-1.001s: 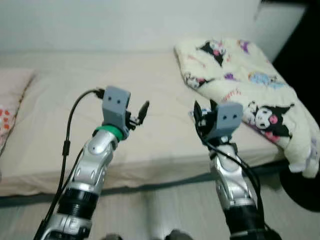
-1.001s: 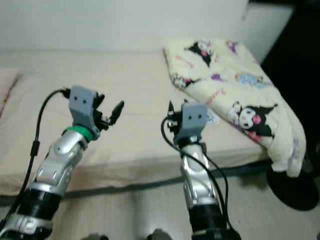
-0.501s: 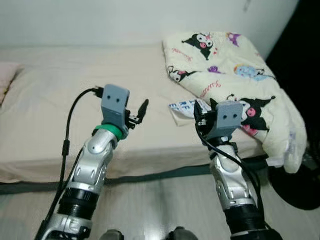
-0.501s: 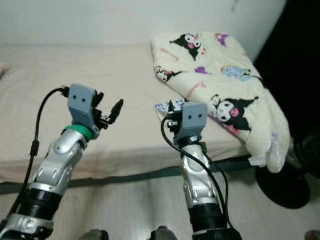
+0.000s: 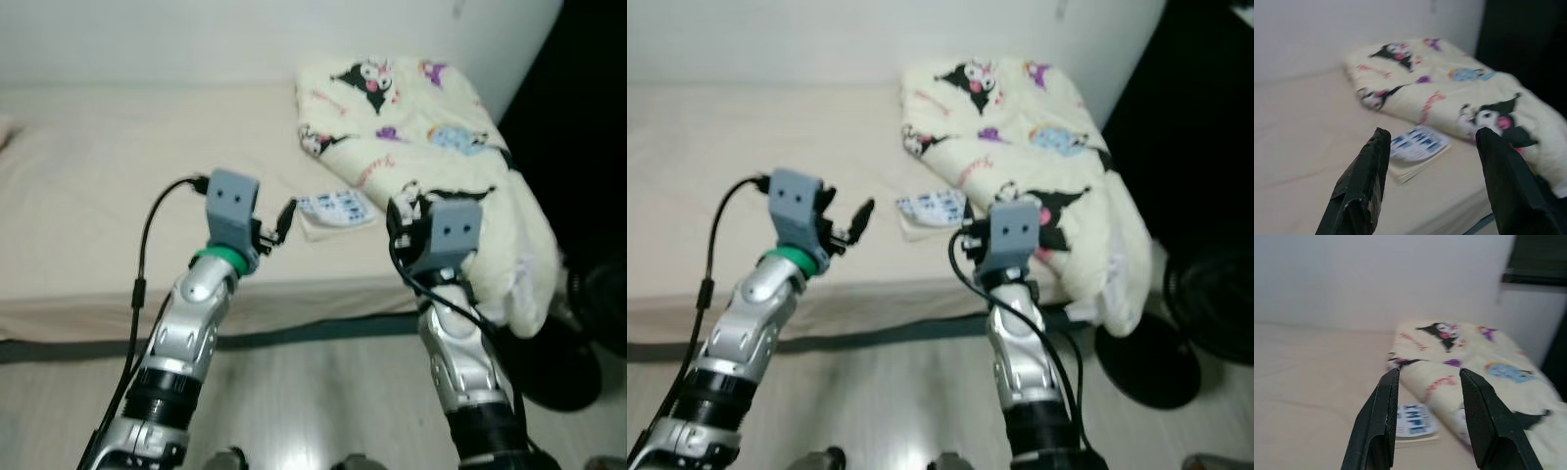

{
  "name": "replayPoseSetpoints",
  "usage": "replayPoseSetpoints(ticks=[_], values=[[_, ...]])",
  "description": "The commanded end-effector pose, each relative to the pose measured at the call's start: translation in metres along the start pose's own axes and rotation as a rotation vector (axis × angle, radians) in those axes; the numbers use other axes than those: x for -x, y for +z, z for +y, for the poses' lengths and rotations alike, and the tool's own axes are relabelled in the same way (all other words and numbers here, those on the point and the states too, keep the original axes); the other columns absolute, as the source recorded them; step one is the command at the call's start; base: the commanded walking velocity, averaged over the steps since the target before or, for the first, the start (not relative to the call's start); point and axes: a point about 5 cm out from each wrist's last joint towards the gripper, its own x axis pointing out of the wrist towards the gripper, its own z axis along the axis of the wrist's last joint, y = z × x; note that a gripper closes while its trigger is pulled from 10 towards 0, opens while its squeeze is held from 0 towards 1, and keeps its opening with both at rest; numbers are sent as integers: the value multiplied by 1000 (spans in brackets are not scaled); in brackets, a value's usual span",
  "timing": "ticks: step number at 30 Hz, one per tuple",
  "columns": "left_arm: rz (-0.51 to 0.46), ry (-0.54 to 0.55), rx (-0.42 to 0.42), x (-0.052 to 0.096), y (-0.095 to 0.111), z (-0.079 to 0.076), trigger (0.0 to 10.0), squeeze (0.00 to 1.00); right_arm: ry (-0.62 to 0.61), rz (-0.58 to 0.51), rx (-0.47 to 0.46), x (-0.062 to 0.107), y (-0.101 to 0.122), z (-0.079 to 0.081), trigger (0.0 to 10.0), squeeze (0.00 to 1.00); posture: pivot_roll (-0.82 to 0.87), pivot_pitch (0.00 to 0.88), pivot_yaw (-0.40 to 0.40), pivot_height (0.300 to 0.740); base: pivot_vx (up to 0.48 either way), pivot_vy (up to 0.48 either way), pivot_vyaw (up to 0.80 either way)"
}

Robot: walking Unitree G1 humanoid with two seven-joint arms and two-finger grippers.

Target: Clean up the room

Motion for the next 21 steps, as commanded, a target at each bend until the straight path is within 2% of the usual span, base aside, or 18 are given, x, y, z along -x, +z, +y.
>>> replayPoseSetpoints(ticks=[1,6,21], values=[[37,20,0,2,-7,5,10000,0,-2,7,-9,2,-2,2,10000,0,-47,55,42,709,0,480,0],[14,20,-4,2,-5,5,10000,0,-3,7,-8,2,-2,1,10000,0,-48,55,42,709,0,474,0],[6,-4,2,5,-4,1,10000,0,8,1,-10,2,-1,2,10000,0,-48,53,40,709,0,0,0]])
